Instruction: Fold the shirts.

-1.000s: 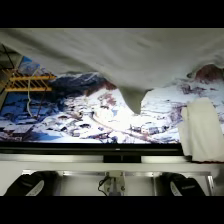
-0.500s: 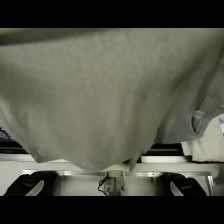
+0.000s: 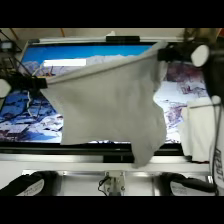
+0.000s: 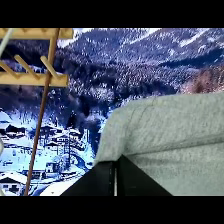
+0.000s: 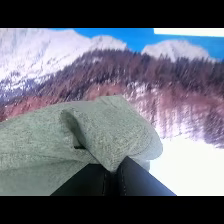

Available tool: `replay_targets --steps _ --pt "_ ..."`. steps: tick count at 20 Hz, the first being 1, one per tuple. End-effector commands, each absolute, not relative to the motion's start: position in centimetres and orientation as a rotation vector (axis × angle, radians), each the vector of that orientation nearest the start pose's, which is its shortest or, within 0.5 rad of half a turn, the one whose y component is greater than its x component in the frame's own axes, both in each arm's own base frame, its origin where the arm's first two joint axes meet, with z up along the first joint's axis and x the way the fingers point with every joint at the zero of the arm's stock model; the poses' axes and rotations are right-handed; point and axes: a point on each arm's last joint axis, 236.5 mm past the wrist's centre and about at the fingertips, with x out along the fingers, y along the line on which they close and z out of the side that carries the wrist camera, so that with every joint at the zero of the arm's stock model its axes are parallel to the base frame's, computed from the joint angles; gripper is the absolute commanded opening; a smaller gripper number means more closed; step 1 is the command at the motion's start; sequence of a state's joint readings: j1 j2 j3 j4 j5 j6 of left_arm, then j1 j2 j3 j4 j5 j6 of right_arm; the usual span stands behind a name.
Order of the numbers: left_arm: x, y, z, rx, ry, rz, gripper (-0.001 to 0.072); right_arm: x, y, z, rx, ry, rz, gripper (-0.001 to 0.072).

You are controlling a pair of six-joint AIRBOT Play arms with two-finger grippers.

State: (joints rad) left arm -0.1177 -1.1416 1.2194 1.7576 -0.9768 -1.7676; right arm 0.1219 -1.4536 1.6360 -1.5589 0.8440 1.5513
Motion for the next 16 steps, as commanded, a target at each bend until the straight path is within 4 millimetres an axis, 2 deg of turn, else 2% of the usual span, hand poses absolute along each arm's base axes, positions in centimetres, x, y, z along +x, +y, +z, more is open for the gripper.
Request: replay_targets --steps 1,4,5,6,7,8,9,11,13,14,16 --pt "44.5 -1.9 2.2 -0.038 1.041 0.104 0.0033 55.5 9.3 5.9 0.15 0.891 0.139 0.0074" --pt "44.1 -4.1 -2.8 -0.141 1.169 0.074 0.0035 53.9 11.5 0.9 0.249 1.056 0.181 0.0073" --pt "43.9 -5.0 -3.7 -0.186 1.199 0.062 0.0039 53.4 12.1 0.1 0.277 1.09 0.194 0.0076" --pt "43.7 -5.8 -4.1 -0.228 1.215 0.049 0.01 53.2 12.6 0.0 0.302 1.104 0.206 0.0094" --pt "43.4 -6.3 -4.0 -0.255 1.23 0.038 0.0289 53.1 13.0 0.5 0.322 1.099 0.217 0.0212" --pt "43.0 -6.2 -3.5 -0.243 1.258 0.04 0.0489 53.0 13.0 1.5 0.333 1.086 0.224 0.0449" --pt "42.4 -5.7 -2.6 -0.198 1.296 0.024 0.0565 52.6 12.5 2.7 0.317 1.076 0.223 0.0496" --pt "41.0 -3.5 -0.1 -0.097 1.381 -0.014 0.0564 51.0 9.9 5.5 0.24 1.076 0.19 0.0496" --pt "38.5 -0.7 2.0 -0.076 1.472 -0.013 0.054 47.5 5.1 7.4 0.141 1.152 0.109 0.0495" --pt "36.9 0.7 2.3 -0.104 1.512 0.012 0.053 45.4 2.8 7.6 0.117 1.219 0.067 0.0495" --pt "33.3 2.1 1.2 -0.182 1.58 0.038 0.053 40.1 -0.9 7.1 0.1 1.387 0.034 0.0495"
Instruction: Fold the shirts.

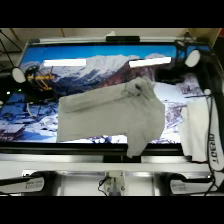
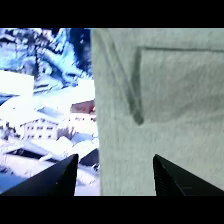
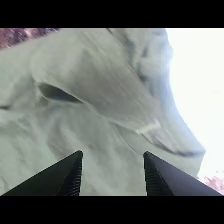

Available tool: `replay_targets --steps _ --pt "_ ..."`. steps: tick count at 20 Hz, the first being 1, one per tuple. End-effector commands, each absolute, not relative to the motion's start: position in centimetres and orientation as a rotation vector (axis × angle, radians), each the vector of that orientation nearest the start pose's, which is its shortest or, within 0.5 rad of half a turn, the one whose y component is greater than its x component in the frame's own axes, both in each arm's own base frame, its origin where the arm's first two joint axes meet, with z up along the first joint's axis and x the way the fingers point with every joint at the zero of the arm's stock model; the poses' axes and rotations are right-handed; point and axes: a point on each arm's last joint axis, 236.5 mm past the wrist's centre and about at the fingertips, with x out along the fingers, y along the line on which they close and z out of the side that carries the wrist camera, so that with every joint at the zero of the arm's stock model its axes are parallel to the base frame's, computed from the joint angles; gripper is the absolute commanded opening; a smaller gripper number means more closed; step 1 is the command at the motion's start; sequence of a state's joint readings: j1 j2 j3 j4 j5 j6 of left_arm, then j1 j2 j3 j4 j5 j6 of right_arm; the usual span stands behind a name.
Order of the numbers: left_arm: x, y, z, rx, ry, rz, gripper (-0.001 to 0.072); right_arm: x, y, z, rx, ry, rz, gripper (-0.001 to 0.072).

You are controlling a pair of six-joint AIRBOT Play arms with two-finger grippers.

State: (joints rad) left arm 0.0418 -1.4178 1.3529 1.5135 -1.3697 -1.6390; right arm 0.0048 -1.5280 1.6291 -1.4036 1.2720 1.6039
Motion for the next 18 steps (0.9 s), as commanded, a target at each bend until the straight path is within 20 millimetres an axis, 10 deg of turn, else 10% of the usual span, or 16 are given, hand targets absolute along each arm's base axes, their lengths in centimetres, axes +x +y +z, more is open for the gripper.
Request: replay_targets --steps 1,8,16,18 --pt "31.0 2.4 -0.2 -0.226 1.614 0.05 0.053 37.7 -2.1 6.4 0.118 1.451 0.025 0.0495" --pt "22.2 -2.5 -9.5 -0.489 1.629 -0.043 0.0432 28.2 -3.5 2.0 0.29 1.569 -0.002 0.0495" --pt "24.2 -3.4 -10.8 -0.519 1.539 -0.032 0.032 28.4 -3.4 1.9 0.294 1.556 -0.001 0.0495" --pt "24.3 -3.3 -11.0 -0.519 1.539 -0.029 0.0175 28.4 -3.4 1.9 0.294 1.556 -0.001 0.0495"
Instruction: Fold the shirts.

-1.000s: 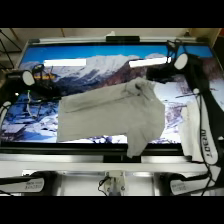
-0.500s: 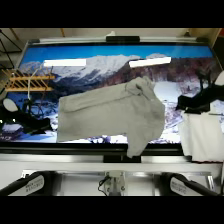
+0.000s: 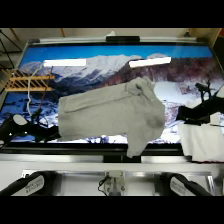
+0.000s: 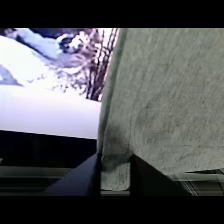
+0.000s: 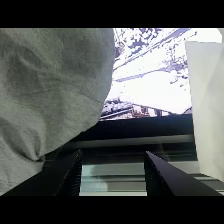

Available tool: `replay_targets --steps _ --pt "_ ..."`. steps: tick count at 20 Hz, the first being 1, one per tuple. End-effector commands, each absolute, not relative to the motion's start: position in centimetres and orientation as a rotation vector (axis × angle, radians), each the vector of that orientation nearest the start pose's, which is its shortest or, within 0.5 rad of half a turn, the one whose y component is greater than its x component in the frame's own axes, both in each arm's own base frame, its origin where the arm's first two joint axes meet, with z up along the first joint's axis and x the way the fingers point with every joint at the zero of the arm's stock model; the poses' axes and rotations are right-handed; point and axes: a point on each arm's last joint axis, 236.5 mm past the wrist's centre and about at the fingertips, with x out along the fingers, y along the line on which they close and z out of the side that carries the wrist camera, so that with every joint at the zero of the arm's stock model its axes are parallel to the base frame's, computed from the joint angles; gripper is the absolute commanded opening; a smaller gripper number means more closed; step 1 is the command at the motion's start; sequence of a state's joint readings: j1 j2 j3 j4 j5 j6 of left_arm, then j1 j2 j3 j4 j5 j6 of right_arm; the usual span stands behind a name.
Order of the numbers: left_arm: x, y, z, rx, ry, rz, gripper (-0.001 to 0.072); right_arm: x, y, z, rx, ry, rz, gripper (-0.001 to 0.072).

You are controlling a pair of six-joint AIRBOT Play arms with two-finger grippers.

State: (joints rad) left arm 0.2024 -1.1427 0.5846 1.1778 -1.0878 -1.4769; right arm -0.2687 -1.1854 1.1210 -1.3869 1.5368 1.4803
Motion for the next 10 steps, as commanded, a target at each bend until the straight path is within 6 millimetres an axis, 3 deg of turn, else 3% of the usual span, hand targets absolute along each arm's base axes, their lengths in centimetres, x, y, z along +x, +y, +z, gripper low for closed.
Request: replay_targets --steps 1,3,5,8,10 --pt "24.3 -3.3 -11.0 -0.519 1.537 -0.03 0.0121 28.4 -3.4 1.8 0.293 1.557 -0.003 0.0495" --pt "24.3 -3.4 -10.8 -0.508 1.54 -0.045 0.0033 28.3 -3.5 1.8 0.291 1.561 -0.005 0.0495" --pt "24.0 -3.4 -10.2 -0.466 1.548 -0.086 0.0033 27.3 -3.3 0.8 0.296 1.598 -0.005 0.0495" --pt "24.0 -2.2 -8.6 -0.375 1.504 -0.08 0.0033 24.3 -1.5 -2.6 0.362 1.702 0.029 0.0497" --pt "24.5 -2.1 -7.1 -0.334 1.439 -0.104 0.0032 23.5 0.0 -4.7 0.428 1.712 0.05 0.0497"
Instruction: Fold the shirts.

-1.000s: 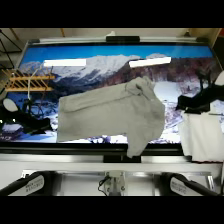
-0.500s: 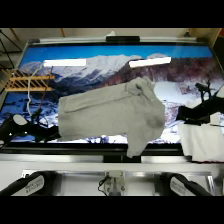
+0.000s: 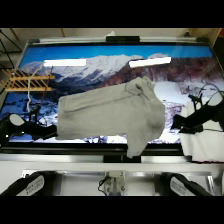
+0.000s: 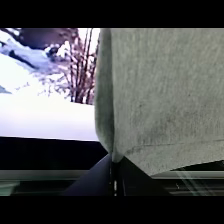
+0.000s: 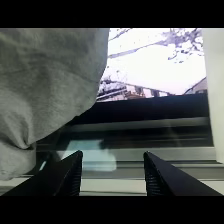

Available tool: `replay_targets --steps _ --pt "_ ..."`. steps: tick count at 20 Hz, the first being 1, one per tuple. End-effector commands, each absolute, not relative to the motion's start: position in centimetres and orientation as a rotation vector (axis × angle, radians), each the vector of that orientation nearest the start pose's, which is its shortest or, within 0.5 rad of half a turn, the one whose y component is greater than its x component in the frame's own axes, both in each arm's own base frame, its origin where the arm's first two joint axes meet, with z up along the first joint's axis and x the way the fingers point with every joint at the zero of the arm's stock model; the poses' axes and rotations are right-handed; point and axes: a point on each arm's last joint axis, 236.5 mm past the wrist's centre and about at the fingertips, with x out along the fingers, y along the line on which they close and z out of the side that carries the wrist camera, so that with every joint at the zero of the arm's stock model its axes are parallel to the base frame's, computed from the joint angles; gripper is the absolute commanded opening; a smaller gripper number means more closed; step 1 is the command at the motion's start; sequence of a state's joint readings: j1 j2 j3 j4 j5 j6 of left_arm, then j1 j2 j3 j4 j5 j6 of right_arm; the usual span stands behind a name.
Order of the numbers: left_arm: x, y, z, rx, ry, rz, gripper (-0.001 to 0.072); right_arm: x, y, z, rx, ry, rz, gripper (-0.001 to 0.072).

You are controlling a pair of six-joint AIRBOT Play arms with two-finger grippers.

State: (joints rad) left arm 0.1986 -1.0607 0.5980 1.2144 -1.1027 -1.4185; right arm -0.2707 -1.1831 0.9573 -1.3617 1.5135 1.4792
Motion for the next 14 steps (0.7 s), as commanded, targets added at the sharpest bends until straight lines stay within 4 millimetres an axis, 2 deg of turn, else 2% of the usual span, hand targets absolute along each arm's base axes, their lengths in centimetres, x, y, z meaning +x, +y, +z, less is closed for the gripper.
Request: replay_targets --steps 1,3,6,9,12,14 --pt "24.6 -2.1 -6.3 -0.327 1.41 -0.104 0.0033 23.4 0.7 -5.7 0.466 1.703 0.052 0.0497" --pt "24.6 -2.1 -5.3 -0.318 1.381 -0.108 0.0033 23.3 1.4 -7.5 0.52 1.676 0.038 0.0497" --pt "24.0 -2.3 -5.0 -0.317 1.394 -0.117 0.0033 24.4 1.4 -9.5 0.564 1.596 -0.017 0.0497" --pt "24.0 -2.3 -5.0 -0.317 1.394 -0.118 0.0033 26.1 2.0 -9.9 0.623 1.515 -0.028 0.0497" --pt "24.0 -2.3 -5.0 -0.317 1.394 -0.118 0.0033 27.5 2.8 -10.3 0.581 1.47 -0.016 0.0497" --pt "24.0 -2.3 -5.0 -0.317 1.394 -0.118 0.0033 27.8 3.7 -11.0 0.57 1.478 -0.01 0.0496"
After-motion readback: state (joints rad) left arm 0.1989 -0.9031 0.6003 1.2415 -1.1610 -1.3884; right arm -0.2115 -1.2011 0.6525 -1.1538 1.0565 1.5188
